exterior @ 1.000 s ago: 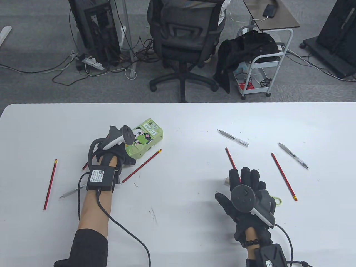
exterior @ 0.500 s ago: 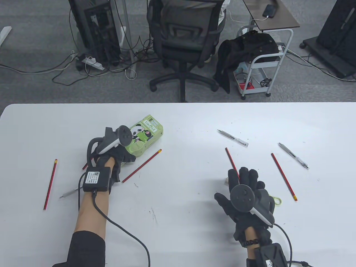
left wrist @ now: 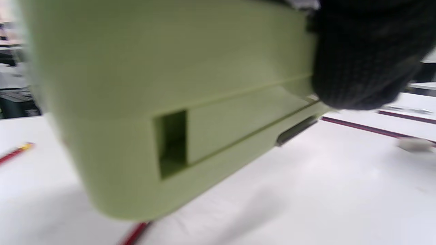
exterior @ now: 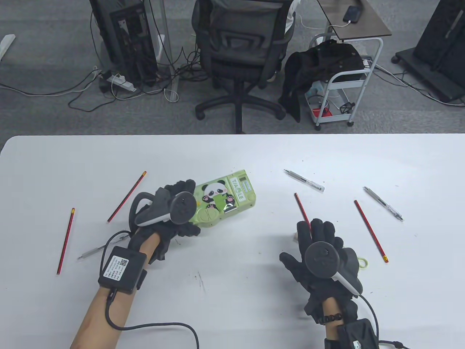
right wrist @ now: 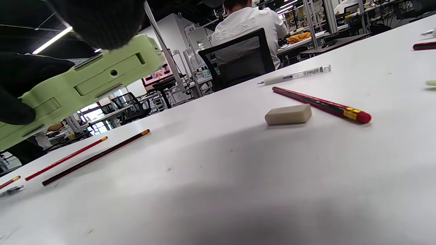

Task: Organize multifunction pencil case

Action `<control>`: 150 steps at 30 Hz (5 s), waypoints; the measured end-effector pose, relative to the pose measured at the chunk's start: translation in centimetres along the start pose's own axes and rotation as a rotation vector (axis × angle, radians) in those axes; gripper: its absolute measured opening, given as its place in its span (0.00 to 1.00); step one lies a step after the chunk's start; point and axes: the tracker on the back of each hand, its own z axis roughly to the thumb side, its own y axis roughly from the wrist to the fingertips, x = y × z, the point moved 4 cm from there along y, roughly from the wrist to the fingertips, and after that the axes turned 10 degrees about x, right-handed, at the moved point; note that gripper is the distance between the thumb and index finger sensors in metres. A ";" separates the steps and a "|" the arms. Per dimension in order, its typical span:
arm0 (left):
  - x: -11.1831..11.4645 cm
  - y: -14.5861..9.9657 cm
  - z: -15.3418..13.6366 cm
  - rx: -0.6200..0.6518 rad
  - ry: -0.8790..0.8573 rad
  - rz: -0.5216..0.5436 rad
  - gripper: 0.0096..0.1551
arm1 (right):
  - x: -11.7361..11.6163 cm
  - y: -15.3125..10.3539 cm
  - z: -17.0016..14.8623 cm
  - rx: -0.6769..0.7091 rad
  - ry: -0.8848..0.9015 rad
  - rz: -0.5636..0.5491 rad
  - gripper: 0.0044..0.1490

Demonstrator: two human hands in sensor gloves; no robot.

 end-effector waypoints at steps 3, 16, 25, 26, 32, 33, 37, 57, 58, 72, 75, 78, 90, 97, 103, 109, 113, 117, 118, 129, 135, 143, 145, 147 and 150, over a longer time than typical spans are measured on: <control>1.5 0.9 3.2 0.108 0.042 -0.028 0.74 | -0.2 0.1 0.1 0.008 0.008 0.012 0.61; 6.8 2.5 8.9 0.296 -0.020 -0.078 0.73 | -3.0 1.4 0.5 0.053 0.000 0.182 0.58; 7.4 2.5 8.8 0.290 -0.053 -0.068 0.69 | -5.1 2.4 0.3 0.053 -0.054 0.282 0.57; 7.5 2.4 8.7 0.283 -0.051 -0.080 0.68 | -5.0 2.4 0.4 0.051 -0.061 0.271 0.56; 7.5 0.6 8.4 0.179 -0.060 -0.078 0.60 | -5.0 2.6 0.8 0.055 -0.104 0.269 0.55; 7.5 0.3 8.4 0.170 -0.038 -0.066 0.59 | -5.0 2.6 0.9 0.057 -0.109 0.265 0.55; 7.3 0.2 8.5 0.159 -0.044 -0.041 0.57 | -4.9 2.6 0.9 0.059 -0.106 0.252 0.55; 5.5 1.0 5.4 0.164 -0.399 -0.151 0.52 | -4.6 2.8 0.5 0.051 -0.087 0.219 0.54; 5.2 1.1 5.1 0.161 -0.431 -0.147 0.51 | -4.6 2.8 0.5 0.051 -0.086 0.218 0.53; 1.9 2.7 -2.1 -0.284 -0.514 0.063 0.41 | -4.5 2.7 0.4 0.048 -0.079 0.216 0.52; 3.0 2.9 -3.3 -0.409 -0.405 -0.015 0.43 | -4.5 2.7 0.4 0.048 -0.078 0.217 0.52; 3.8 3.0 -3.7 -0.460 -0.307 -0.074 0.48 | -4.4 2.7 0.4 0.047 -0.076 0.221 0.52; 5.8 4.6 -3.1 -0.482 -0.144 -0.241 0.58 | -4.4 2.8 0.4 0.047 -0.079 0.228 0.52; 6.3 4.8 -3.2 -0.478 -0.137 -0.271 0.59 | -4.3 2.9 0.4 0.047 -0.079 0.230 0.52; 6.1 4.6 -3.1 -0.471 -0.135 -0.257 0.58 | -4.3 2.9 0.4 0.048 -0.080 0.231 0.52; 3.9 2.4 -2.0 -0.398 -0.159 -0.158 0.53 | -4.3 2.9 0.4 0.052 -0.082 0.233 0.52; 3.1 -0.9 0.0 -0.284 -0.226 -0.106 0.52 | -4.3 2.9 0.4 0.054 -0.088 0.238 0.52; 3.9 -4.2 1.6 -0.235 -0.318 -0.051 0.54 | -4.3 2.9 0.4 0.055 -0.085 0.237 0.52; 4.3 -4.8 1.8 -0.235 -0.337 -0.040 0.54 | -4.3 2.9 0.4 0.055 -0.084 0.236 0.52; 9.0 -6.5 2.6 -0.212 -0.391 -0.011 0.56 | -4.3 2.8 0.4 0.060 -0.082 0.229 0.52; 9.7 -6.0 2.7 -0.195 -0.346 -0.027 0.56 | -4.3 2.8 0.4 0.061 -0.087 0.228 0.52; 9.7 -5.8 3.2 -0.172 -0.278 -0.040 0.55 | -4.3 2.8 0.5 0.063 -0.097 0.230 0.53; 9.5 -5.7 3.3 -0.170 -0.252 -0.038 0.55 | -4.3 2.8 0.5 0.063 -0.092 0.229 0.52; 9.5 -5.7 3.4 -0.168 -0.236 -0.042 0.55 | -4.3 2.8 0.5 0.062 -0.091 0.229 0.53; 9.3 -5.6 3.5 -0.168 -0.219 -0.050 0.55 | -4.3 2.8 0.4 0.061 -0.090 0.230 0.53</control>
